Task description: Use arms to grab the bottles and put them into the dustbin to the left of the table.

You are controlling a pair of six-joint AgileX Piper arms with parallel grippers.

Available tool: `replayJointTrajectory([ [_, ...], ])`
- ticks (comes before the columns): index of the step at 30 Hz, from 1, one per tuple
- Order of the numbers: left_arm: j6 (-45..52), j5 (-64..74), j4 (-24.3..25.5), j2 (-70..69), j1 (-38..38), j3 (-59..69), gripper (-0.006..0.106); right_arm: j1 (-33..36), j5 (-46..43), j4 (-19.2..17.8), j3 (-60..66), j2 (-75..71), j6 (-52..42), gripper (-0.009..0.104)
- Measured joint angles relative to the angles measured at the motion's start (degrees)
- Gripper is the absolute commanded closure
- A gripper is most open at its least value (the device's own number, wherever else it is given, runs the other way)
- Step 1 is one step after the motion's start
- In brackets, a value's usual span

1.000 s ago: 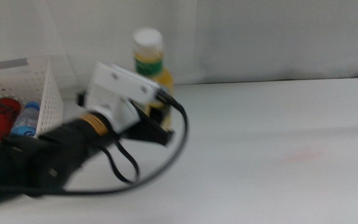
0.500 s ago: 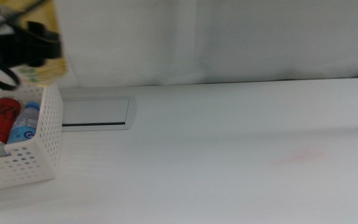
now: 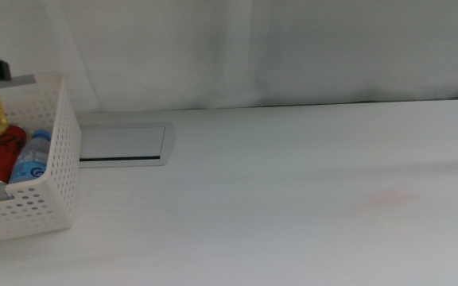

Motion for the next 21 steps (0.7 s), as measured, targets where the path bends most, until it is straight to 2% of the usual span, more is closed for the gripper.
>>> replayJointTrajectory([
  [13, -0.62, -1.97, 0.00, 18.40, 0.21, 0.00, 0.103, 0.00, 0.00, 0.00, 0.00, 0.00, 0.00, 0.097],
  [20, -1.95, -5.63, 0.88, 21.19, 0.21, -0.80, 0.103, 0.00, -0.40, 0.00, 0.00, 0.00, -0.34, 0.097],
  [21, -2.16, -5.12, 0.88, 21.49, 0.21, -0.80, 0.100, 0.00, -0.49, 0.00, 0.00, 0.00, -0.34, 0.097],
])
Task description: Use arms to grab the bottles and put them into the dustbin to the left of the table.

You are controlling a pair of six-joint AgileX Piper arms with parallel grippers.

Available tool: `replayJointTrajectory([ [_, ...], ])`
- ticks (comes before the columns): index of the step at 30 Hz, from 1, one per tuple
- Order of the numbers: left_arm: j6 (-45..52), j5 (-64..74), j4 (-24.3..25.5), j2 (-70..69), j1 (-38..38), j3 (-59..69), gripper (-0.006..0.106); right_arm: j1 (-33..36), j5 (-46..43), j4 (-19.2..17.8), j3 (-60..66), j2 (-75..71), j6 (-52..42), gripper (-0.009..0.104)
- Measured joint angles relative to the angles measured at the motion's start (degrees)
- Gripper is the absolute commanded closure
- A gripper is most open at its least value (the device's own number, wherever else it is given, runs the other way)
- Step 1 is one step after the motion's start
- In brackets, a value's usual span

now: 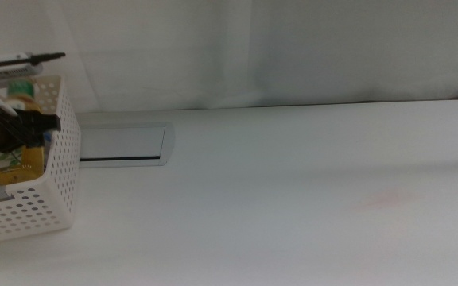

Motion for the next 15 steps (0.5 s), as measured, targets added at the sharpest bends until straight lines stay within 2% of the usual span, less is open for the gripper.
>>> replayJointTrajectory([
  [3, -0.03, 1.28, -0.21, 0.52, 0.00, 0.10, 0.084, 0.00, 0.00, 0.00, 0.00, 0.00, 0.00, 0.097],
  [4, -0.13, 0.79, -0.21, 0.57, 0.00, 0.10, 0.065, 0.00, 0.00, 0.00, 0.00, 0.00, 0.00, 0.097],
  [5, -0.13, 0.46, -0.21, 0.57, 0.00, 0.10, 0.055, 0.00, 0.00, 0.00, 0.00, 0.00, 0.00, 0.097],
  [8, -0.27, 0.24, -0.21, 0.57, 0.00, 0.10, 0.011, 0.00, 0.00, 0.00, 0.00, 0.00, 0.00, 0.097],
  [9, -0.27, -0.49, -0.21, 0.44, 0.00, 0.10, 0.008, 0.00, 0.00, 0.00, 0.00, 0.00, 0.00, 0.097],
  [15, -1.02, -2.54, -0.21, -2.49, 0.00, 0.00, 0.008, 0.00, 0.00, 0.00, 0.00, 0.00, 0.00, 0.097],
])
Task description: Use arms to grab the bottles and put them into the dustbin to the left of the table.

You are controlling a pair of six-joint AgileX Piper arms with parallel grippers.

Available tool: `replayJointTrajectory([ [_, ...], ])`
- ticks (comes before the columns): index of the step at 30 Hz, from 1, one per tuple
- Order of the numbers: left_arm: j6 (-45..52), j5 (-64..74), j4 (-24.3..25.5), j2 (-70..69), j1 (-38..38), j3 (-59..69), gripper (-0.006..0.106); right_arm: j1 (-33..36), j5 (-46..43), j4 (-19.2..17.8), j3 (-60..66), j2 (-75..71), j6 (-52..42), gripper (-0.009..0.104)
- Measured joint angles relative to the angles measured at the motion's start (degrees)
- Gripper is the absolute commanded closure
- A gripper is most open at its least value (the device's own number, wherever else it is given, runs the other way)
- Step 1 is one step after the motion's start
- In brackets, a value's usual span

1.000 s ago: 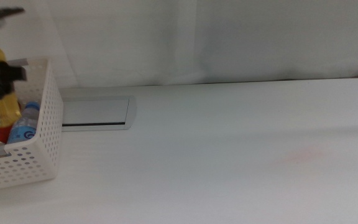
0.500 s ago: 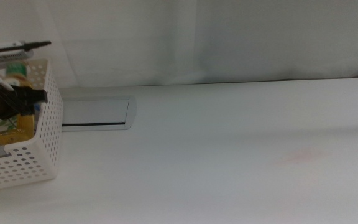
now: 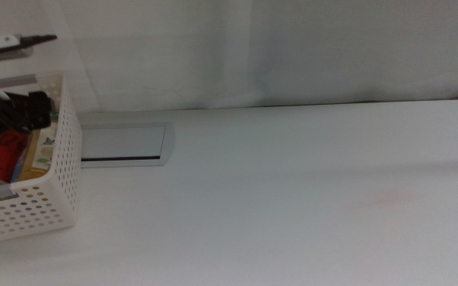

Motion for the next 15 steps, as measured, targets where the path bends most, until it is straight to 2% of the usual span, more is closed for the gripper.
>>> replayJointTrajectory([
  [11, -0.10, -0.21, 0.00, -19.17, 0.00, -0.35, 0.010, 0.00, 0.00, 0.00, 0.00, 0.00, 0.25, 0.097],
  [13, 0.41, -0.21, 0.00, -24.65, 0.00, 0.47, 0.016, 0.00, 0.00, 0.00, 0.00, 0.00, 0.25, 0.097],
  [15, 1.30, -0.51, 0.00, -30.46, 0.00, 2.28, 0.029, 0.00, 0.00, 0.00, 0.00, 0.00, 0.25, 0.097],
])
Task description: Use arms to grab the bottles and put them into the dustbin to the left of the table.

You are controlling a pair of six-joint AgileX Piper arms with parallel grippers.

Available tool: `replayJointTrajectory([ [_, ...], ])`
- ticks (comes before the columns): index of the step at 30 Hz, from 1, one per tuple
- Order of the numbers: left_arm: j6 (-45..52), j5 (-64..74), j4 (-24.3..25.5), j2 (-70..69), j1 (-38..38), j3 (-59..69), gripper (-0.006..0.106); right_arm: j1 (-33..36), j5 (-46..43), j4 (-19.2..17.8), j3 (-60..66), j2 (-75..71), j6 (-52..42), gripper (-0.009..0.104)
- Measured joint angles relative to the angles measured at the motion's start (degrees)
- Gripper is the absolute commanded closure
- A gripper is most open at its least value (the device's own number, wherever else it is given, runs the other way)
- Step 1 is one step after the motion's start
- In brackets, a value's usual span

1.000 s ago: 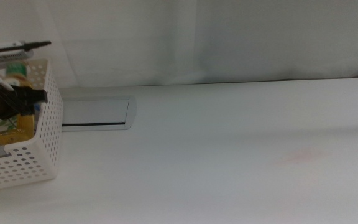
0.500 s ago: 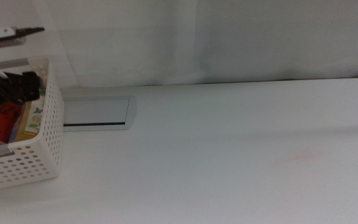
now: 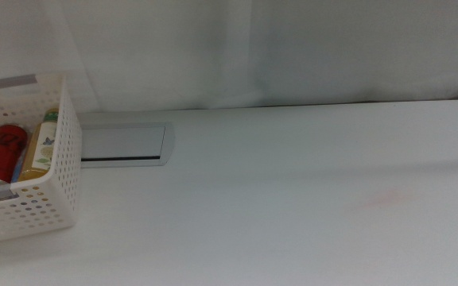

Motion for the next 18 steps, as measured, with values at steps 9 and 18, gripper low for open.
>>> replayJointTrajectory([
  [9, 4.97, -2.88, -4.18, -30.09, 0.00, 17.49, 0.103, 0.00, 0.00, 0.00, 0.00, 0.00, 0.00, 0.097],
  [18, 19.99, -8.72, -22.74, -45.89, -2.59, 38.28, 0.103, 0.00, 0.00, 0.00, 0.00, 0.00, -0.16, 0.097],
])
